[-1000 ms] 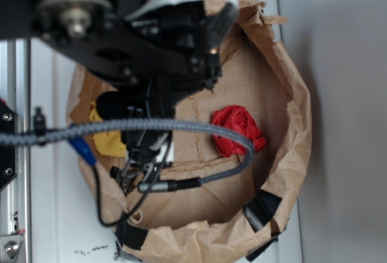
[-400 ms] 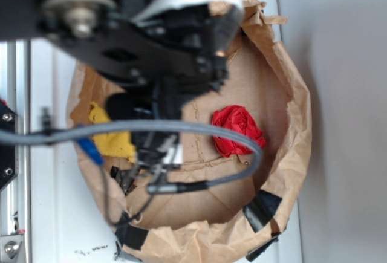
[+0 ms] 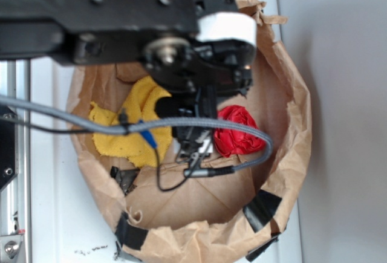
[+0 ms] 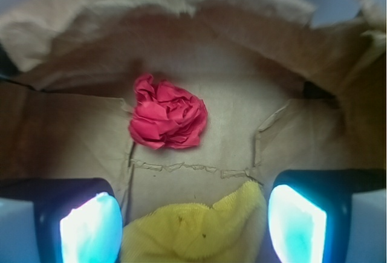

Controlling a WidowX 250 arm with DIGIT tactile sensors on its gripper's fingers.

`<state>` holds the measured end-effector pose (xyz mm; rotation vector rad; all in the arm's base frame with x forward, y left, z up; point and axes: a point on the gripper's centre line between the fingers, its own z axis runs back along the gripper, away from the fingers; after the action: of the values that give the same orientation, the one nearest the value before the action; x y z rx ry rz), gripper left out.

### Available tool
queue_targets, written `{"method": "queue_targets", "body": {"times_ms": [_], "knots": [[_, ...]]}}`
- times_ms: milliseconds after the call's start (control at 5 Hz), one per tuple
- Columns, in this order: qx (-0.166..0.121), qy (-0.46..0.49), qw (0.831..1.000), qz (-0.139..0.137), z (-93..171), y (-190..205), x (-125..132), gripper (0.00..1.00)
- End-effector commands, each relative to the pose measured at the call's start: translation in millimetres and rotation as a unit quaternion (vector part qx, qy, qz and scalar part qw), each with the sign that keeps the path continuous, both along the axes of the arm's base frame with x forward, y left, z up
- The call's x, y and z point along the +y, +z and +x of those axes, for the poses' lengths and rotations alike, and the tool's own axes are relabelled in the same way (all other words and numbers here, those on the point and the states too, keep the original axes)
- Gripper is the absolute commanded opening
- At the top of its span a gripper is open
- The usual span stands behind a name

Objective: Grab the red paper.

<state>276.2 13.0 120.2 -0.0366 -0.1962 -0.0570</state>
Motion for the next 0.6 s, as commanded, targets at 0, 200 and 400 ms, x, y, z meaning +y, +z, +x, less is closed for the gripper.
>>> {"method": "queue_targets", "body": {"times_ms": [0, 200, 400], "knots": [[-0.028, -0.002, 1.000, 0.003, 37.2, -24.8, -12.1, 1.00], [-0.048, -0.012, 0.998, -0.035, 59.0, -40.9, -16.1, 1.00], [-0.040, -0.021, 0.998, -0.033, 69.8, -59.8, -30.7, 1.00]]}}
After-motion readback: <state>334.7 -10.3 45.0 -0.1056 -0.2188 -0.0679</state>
